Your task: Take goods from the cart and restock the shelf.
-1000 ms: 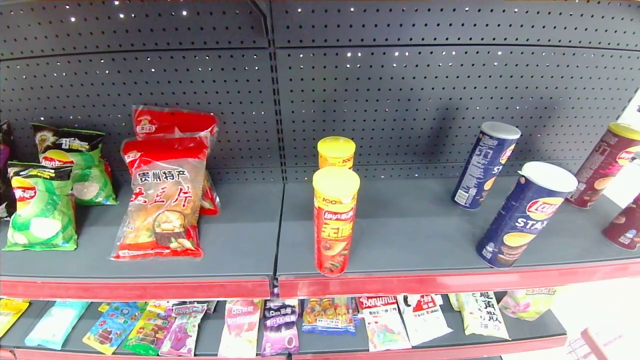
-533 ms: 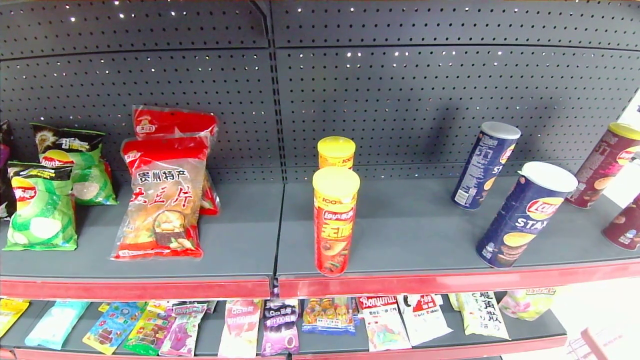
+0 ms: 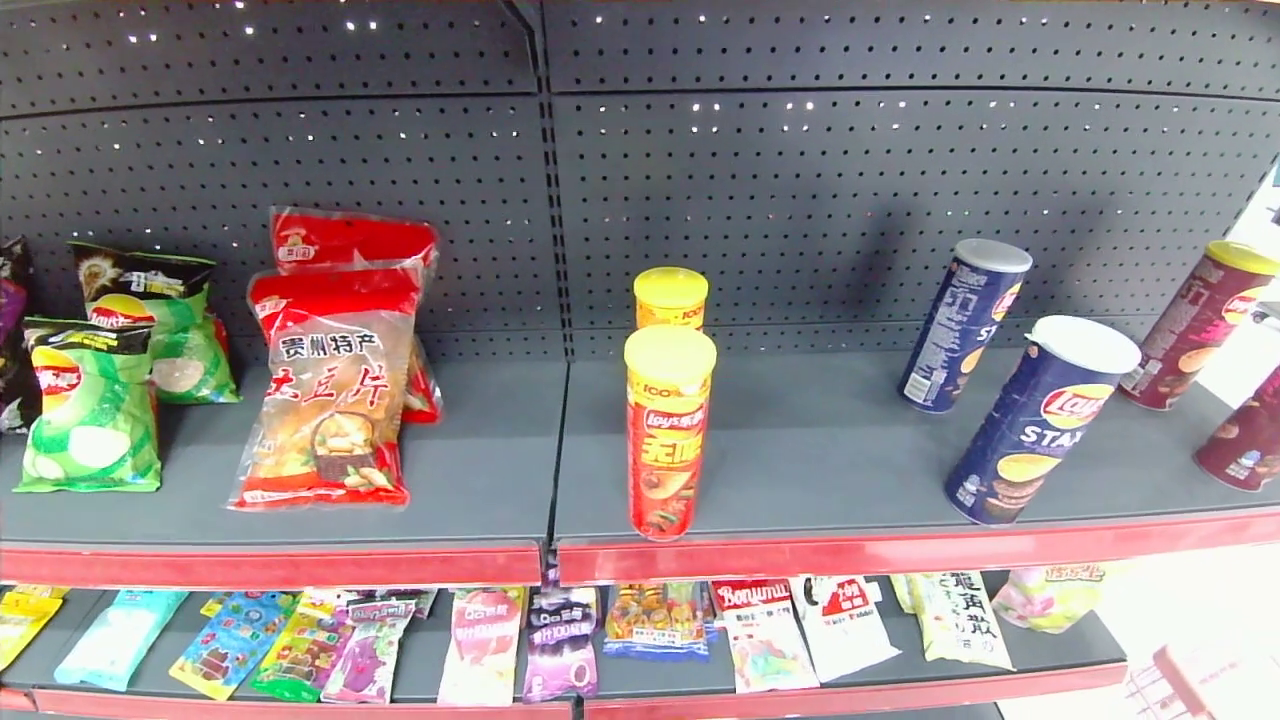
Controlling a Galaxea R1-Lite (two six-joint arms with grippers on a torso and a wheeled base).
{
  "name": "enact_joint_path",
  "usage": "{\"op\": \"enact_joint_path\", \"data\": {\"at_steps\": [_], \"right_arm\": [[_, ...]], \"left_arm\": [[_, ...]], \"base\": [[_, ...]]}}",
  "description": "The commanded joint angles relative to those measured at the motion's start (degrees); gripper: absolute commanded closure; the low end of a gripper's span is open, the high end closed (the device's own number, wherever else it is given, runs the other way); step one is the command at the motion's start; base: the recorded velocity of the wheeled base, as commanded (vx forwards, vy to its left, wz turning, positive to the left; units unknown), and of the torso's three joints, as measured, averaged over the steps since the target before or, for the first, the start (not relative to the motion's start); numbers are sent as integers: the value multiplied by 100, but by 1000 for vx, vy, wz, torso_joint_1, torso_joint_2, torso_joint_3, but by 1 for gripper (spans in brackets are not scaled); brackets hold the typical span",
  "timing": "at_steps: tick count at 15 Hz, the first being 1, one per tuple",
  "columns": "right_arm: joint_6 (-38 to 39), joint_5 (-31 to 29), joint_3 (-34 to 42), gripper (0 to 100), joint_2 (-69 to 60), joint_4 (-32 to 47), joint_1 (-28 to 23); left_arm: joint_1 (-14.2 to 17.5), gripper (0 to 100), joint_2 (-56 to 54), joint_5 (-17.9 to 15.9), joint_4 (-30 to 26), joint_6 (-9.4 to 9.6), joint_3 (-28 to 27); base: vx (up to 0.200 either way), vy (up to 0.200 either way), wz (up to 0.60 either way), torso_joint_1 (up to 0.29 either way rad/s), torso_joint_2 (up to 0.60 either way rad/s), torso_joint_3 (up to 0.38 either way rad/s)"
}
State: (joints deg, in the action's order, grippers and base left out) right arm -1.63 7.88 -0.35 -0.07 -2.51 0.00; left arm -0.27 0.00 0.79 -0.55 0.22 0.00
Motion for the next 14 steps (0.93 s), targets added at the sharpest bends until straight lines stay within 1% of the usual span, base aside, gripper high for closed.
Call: {"op": "enact_joint_path", "data": {"at_steps": [1, 14], "right_arm": [[-21, 4, 0, 0, 7, -4, 0], [-21, 30, 0, 0, 7, 5, 0]], "left_arm": [[0, 0, 9, 0, 2, 4, 0], [0, 0, 0, 0, 11, 13, 0]], "base": [[0, -200, 0, 12, 2, 2], [0, -200, 0, 3, 5, 2]]}}
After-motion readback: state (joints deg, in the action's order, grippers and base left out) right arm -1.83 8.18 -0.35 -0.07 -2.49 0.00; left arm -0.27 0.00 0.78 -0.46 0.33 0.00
